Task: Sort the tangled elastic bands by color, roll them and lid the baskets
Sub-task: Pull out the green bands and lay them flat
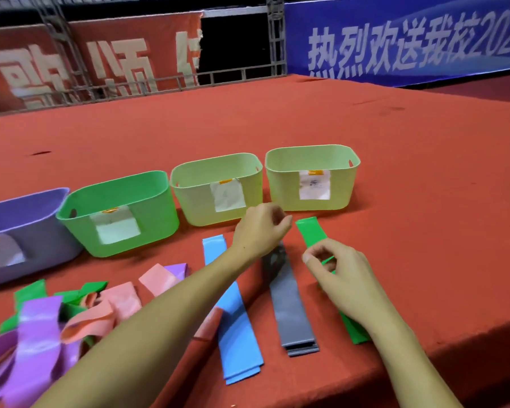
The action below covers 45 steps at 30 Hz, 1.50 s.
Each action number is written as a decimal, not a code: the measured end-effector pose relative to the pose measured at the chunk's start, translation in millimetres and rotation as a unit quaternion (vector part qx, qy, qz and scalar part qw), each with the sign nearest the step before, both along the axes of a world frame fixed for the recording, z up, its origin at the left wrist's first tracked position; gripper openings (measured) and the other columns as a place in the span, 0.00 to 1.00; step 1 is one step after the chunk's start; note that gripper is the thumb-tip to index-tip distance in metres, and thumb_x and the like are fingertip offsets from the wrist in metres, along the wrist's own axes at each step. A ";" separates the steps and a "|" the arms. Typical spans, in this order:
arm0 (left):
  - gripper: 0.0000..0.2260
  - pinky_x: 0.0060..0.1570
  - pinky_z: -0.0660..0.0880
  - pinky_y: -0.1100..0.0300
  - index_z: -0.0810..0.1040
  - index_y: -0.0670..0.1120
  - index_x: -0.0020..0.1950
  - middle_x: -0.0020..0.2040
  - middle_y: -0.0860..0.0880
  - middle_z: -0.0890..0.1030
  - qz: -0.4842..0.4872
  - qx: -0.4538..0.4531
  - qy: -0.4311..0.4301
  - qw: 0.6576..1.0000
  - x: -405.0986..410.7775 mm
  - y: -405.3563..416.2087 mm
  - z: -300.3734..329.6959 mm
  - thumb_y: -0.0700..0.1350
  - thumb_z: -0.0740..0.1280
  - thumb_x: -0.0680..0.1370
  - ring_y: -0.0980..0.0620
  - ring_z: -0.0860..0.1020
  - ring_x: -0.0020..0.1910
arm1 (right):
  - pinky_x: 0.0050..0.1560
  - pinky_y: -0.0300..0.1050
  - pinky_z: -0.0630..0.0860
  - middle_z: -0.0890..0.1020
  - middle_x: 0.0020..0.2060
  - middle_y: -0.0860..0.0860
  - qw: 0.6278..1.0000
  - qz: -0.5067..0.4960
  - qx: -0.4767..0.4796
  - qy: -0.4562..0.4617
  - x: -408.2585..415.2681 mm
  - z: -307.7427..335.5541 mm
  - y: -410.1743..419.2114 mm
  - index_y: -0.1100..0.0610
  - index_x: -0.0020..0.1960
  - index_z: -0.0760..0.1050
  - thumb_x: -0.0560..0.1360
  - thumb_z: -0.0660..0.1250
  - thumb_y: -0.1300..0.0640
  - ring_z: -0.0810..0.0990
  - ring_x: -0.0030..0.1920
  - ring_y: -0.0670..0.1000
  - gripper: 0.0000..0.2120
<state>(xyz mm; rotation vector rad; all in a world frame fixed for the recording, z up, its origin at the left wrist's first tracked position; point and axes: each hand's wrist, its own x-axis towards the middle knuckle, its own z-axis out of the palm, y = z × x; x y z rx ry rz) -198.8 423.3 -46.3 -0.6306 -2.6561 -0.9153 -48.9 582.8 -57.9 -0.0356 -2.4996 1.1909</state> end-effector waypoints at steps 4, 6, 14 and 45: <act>0.11 0.42 0.80 0.49 0.83 0.52 0.42 0.38 0.55 0.85 -0.002 0.029 0.017 0.999 28.9 -71.1 1.4 0.57 0.67 0.76 0.52 0.83 0.40 | 0.44 0.46 0.79 0.85 0.40 0.41 0.996 0.073 -0.033 0.042 -12.6 6.8 -61.1 0.49 0.45 0.81 0.79 0.73 0.55 0.83 0.38 0.45 0.05; 0.11 0.44 0.81 0.49 0.83 0.54 0.44 0.39 0.57 0.85 0.021 0.014 0.017 1.000 40.2 -108.8 2.9 0.59 0.67 0.76 0.54 0.83 0.41 | 0.45 0.46 0.80 0.85 0.40 0.41 0.993 0.107 -0.031 0.033 -17.7 7.4 -91.3 0.49 0.45 0.81 0.79 0.72 0.55 0.83 0.38 0.44 0.04; 0.09 0.46 0.80 0.52 0.83 0.54 0.49 0.46 0.57 0.86 0.156 -0.106 -0.016 0.982 62.6 -249.5 18.4 0.58 0.69 0.78 0.51 0.84 0.49 | 0.47 0.43 0.80 0.86 0.40 0.40 0.981 0.189 -0.048 0.005 -37.0 11.1 -194.6 0.50 0.45 0.83 0.79 0.73 0.55 0.84 0.41 0.41 0.04; 0.06 0.42 0.77 0.54 0.87 0.43 0.54 0.46 0.42 0.89 -0.014 0.330 -0.033 0.943 93.5 -303.0 131.8 0.43 0.72 0.84 0.51 0.84 0.44 | 0.69 0.50 0.76 0.81 0.66 0.41 0.940 0.251 -0.231 -0.024 -37.8 15.1 -300.7 0.47 0.78 0.67 0.79 0.76 0.55 0.79 0.66 0.40 0.31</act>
